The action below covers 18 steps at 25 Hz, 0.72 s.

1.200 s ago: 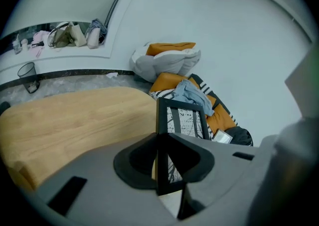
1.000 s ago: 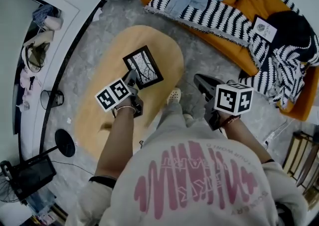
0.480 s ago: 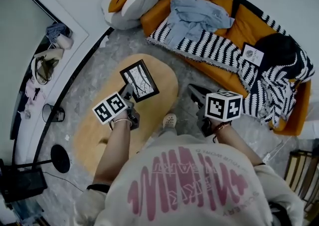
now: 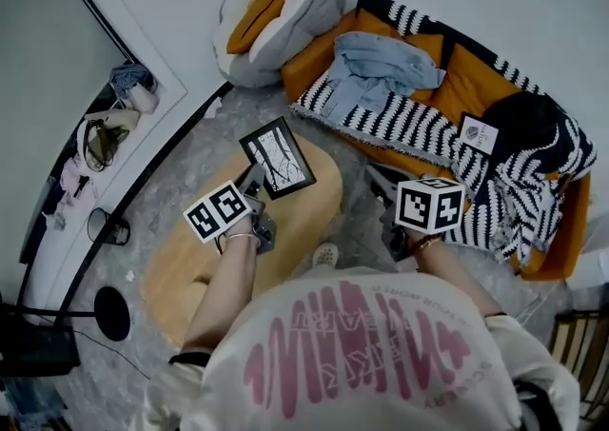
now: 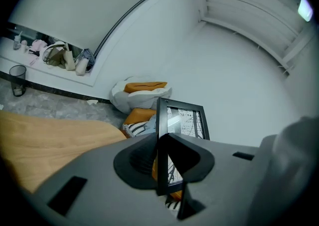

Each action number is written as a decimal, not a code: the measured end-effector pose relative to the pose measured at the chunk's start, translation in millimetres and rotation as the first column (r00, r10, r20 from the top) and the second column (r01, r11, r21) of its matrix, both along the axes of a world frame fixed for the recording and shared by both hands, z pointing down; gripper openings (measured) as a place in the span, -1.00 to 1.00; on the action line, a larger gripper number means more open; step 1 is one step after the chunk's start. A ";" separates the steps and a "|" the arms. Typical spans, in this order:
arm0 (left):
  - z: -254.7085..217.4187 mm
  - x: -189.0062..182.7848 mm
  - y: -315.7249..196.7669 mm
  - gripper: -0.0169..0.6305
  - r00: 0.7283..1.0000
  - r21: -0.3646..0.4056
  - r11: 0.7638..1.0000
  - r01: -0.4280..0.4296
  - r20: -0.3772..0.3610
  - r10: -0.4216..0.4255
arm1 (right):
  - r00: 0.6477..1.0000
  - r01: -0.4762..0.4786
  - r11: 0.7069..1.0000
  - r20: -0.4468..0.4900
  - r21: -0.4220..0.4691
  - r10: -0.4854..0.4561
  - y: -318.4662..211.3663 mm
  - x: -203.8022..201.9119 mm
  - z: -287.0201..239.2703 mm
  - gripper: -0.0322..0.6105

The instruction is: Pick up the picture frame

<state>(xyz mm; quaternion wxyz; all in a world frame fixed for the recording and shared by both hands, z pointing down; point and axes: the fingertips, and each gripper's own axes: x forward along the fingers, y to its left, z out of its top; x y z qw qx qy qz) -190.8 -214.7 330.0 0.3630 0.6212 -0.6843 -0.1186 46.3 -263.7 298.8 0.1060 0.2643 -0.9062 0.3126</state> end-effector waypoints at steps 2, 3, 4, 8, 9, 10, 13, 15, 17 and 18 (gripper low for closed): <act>-13.6 8.9 1.9 -0.73 1.000 0.032 0.999 -0.013 -0.001 0.013 | 1.000 -0.007 1.000 0.009 0.028 0.006 0.2 2.6 -10.5 -0.89; -20.4 14.1 3.3 -0.73 1.000 0.048 0.999 -0.020 0.001 0.020 | 1.000 -0.009 0.999 0.013 0.040 0.008 1.0 4.0 -15.3 -0.89; -27.3 19.4 4.5 -0.73 1.000 0.065 0.997 -0.029 0.002 0.028 | 1.000 -0.009 0.999 0.017 0.052 0.008 2.2 5.0 -20.1 -0.89; -56.7 37.3 8.5 -0.73 0.998 0.124 0.990 -0.062 0.016 0.060 | 0.999 0.011 0.994 0.035 0.109 -0.015 8.2 5.3 -43.2 -0.89; -64.2 40.6 9.2 -0.73 0.998 0.137 0.988 -0.069 0.023 0.067 | 0.999 0.017 0.992 0.039 0.125 -0.022 9.9 5.5 -49.0 -0.89; -72.1 43.8 9.7 -0.73 0.997 0.153 0.985 -0.076 0.029 0.072 | 0.999 0.023 0.990 0.041 0.140 -0.029 11.5 6.0 -54.4 -0.89; -95.1 54.9 12.1 -0.73 0.995 0.201 0.975 -0.094 0.046 0.087 | 0.998 0.029 0.983 0.051 0.180 -0.039 15.8 9.8 -67.9 -0.89; -108.5 63.7 13.4 -0.73 0.993 0.228 0.967 -0.113 0.067 0.101 | 0.997 0.022 0.981 0.067 0.195 -0.035 16.8 13.5 -75.2 -0.89; -120.3 71.0 15.1 -0.73 0.990 0.248 0.960 -0.130 0.086 0.112 | 0.996 0.008 0.979 0.088 0.203 -0.027 16.9 16.5 -82.0 -0.89; -125.5 73.8 16.2 -0.73 0.989 0.258 0.956 -0.136 0.091 0.116 | 0.995 0.002 0.978 0.095 0.208 -0.022 17.0 17.7 -84.9 -0.89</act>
